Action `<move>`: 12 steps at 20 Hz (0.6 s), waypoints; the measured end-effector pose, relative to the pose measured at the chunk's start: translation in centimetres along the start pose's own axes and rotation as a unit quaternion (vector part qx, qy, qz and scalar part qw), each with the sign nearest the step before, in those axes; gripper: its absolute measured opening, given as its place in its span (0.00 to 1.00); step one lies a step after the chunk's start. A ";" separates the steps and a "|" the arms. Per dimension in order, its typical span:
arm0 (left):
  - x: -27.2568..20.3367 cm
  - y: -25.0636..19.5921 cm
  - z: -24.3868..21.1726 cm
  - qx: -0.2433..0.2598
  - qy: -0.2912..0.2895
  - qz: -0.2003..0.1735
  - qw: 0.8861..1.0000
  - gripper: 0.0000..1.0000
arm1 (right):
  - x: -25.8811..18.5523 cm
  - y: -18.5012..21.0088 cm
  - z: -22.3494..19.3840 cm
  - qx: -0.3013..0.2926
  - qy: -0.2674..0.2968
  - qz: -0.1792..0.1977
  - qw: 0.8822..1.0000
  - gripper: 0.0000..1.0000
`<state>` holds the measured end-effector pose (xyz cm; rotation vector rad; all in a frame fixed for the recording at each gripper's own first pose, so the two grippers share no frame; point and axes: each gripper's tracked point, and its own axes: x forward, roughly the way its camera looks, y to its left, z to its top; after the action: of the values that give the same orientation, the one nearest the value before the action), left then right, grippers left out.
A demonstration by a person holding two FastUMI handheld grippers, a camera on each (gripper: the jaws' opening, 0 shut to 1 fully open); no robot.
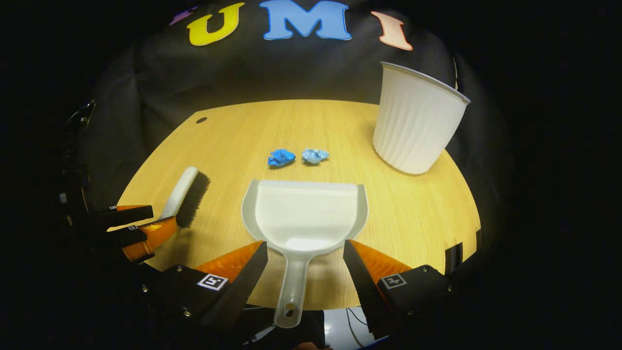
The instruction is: Pick up the small broom and dustpan from the desktop, sweep the trash into the dustpan with the broom, and then empty the trash into the garbage bin.
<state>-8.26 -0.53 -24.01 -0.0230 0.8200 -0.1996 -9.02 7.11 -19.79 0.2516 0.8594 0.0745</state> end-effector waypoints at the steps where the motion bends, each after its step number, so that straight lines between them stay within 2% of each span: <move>1: 0.3 -0.1 -0.6 -0.001 0.013 -0.003 1.000 1.00 | 0.2 0.1 -0.4 0.005 0.012 0.001 1.000 0.98; 2: 0.7 0.1 -1.0 0.000 0.024 -0.003 1.000 1.00 | 0.4 0.3 -1.1 0.009 0.026 0.003 1.000 0.99; 3: 0.7 0.3 -1.4 0.002 0.034 -0.004 0.999 0.96 | 0.7 0.4 -1.6 0.012 0.041 0.005 0.999 0.99; 6: 1.6 0.1 -1.7 0.002 0.052 -0.013 0.999 0.95 | 1.7 0.5 -3.2 0.017 0.080 0.007 0.997 0.98; 7: 2.0 0.2 -1.8 0.003 0.057 -0.012 0.998 1.00 | 2.2 0.6 -3.5 0.020 0.090 0.009 0.996 0.99; 8: 2.6 0.2 -1.8 0.005 0.066 -0.014 0.998 1.00 | 2.9 0.8 -3.6 0.022 0.099 0.012 0.995 0.99; 9: 3.1 0.0 -1.7 0.005 0.071 -0.016 0.997 0.95 | 3.6 0.9 -3.7 0.021 0.107 0.013 0.994 0.96; 10: 3.7 -0.1 -1.7 0.006 0.076 -0.017 0.997 0.95 | 4.3 1.0 -3.9 0.019 0.119 0.014 0.993 0.93; 11: 4.0 -0.1 -1.7 0.007 0.080 -0.018 0.997 0.95 | 4.7 1.2 -3.9 0.019 0.124 0.016 0.992 0.98; 12: 4.4 -0.1 -1.7 0.010 0.082 -0.017 0.996 0.95 | 5.0 1.2 -4.1 0.018 0.129 0.017 0.991 0.88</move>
<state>-6.61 -1.39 -28.28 -0.0027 0.9813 -0.2443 -8.81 9.85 -25.72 0.2945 1.1139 0.1244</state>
